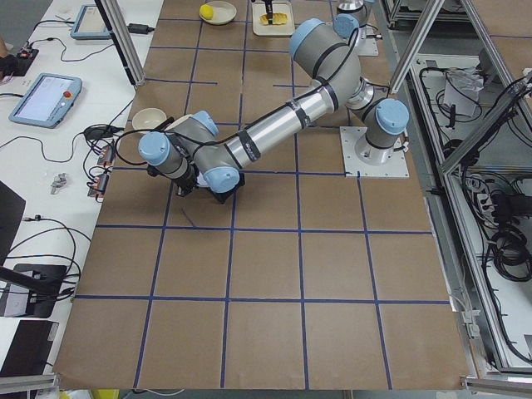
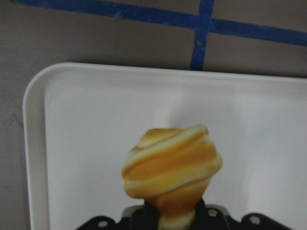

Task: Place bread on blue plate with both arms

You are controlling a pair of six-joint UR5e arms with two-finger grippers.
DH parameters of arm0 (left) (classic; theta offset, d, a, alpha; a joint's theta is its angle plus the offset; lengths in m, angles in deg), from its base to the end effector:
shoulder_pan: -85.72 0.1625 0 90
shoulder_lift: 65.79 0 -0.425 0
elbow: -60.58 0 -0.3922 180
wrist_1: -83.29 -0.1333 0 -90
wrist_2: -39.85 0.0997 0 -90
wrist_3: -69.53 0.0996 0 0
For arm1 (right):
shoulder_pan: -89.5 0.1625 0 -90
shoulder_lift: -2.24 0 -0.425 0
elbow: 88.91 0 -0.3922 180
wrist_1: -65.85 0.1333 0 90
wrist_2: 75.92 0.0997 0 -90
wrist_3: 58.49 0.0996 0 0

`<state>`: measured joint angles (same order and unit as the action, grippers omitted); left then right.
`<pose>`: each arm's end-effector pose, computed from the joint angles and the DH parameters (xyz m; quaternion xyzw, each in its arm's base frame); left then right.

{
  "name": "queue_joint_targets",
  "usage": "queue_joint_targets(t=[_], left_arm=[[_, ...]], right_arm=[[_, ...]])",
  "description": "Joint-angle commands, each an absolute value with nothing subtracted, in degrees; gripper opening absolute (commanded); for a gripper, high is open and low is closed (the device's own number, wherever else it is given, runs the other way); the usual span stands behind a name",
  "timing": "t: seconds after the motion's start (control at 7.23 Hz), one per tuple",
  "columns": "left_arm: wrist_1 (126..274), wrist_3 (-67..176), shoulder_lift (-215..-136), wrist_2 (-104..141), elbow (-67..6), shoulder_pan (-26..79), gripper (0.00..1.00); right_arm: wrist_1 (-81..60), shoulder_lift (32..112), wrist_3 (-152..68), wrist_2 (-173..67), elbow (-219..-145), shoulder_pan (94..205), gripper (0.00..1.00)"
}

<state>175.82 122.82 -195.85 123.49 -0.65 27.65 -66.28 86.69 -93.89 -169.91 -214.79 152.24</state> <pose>0.2643 -0.6970 0.2911 -0.1771 -0.9753 -0.0511 0.1219 -0.0874 -0.4455 0.2279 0.0707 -0.9969 -0.0129 0.0329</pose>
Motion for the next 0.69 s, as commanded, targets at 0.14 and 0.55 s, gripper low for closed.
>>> queue_joint_targets(t=[0.14,0.55], left_arm=[[184.9,122.5,-190.3,123.9,-1.1,26.8,0.03],[188.1,109.9,-179.1,123.8,-10.1,17.5,0.03]], right_arm=[[-53.4,100.6,-89.4,-168.6,-211.2,157.3,0.05],[-32.0,101.1,-72.1,-169.7,-193.0,171.0,0.06]])
